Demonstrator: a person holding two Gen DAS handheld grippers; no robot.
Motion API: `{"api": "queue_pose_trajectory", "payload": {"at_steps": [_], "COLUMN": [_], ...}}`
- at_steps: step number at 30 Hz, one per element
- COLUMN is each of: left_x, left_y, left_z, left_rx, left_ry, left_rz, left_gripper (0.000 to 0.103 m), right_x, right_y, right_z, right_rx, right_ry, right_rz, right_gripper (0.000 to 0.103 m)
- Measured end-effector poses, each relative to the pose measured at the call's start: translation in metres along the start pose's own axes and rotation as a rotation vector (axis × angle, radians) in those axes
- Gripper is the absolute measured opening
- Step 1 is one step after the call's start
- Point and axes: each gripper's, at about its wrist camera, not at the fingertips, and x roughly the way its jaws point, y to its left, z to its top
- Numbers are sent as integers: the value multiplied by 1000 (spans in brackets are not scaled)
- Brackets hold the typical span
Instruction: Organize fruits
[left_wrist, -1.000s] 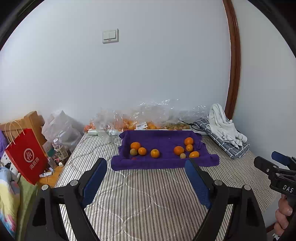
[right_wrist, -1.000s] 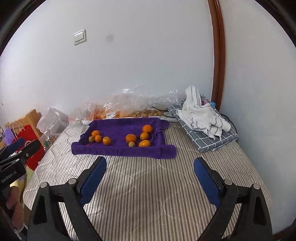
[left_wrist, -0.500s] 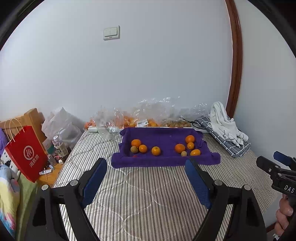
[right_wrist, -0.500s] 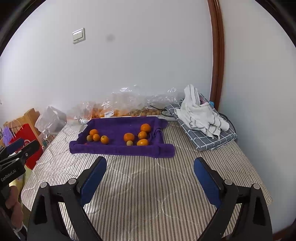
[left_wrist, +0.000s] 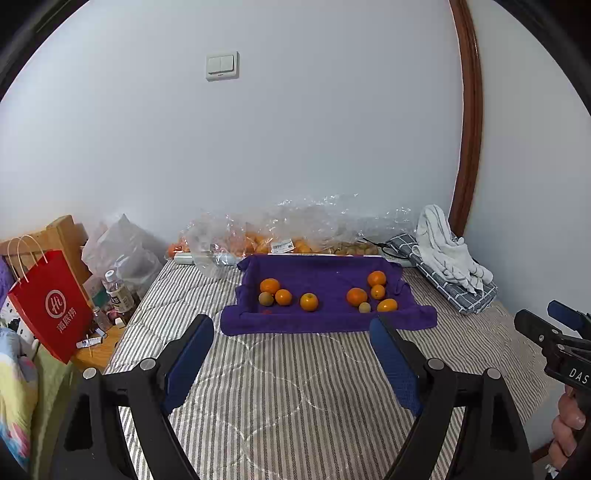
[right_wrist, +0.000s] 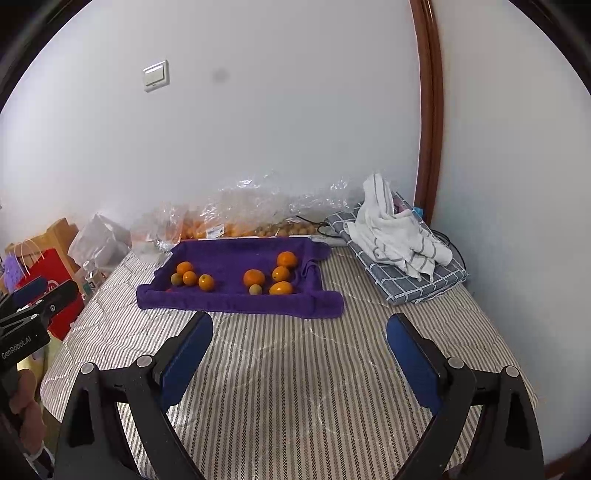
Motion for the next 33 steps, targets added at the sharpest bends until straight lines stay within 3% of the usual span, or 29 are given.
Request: {"api": "queue_pose_trajectory", "payload": {"at_steps": [33], "left_x": [-4], "left_y": [-4], "left_z": [8], "left_rx": [0], "left_ry": [-11], "left_rz": [-6], "left_gripper": [86], "right_x": [-7], "right_y": [8], "right_z": [4], "right_rx": [-32], "right_ry": [-19], "right_rz": [-6], "right_gripper": [94]}}
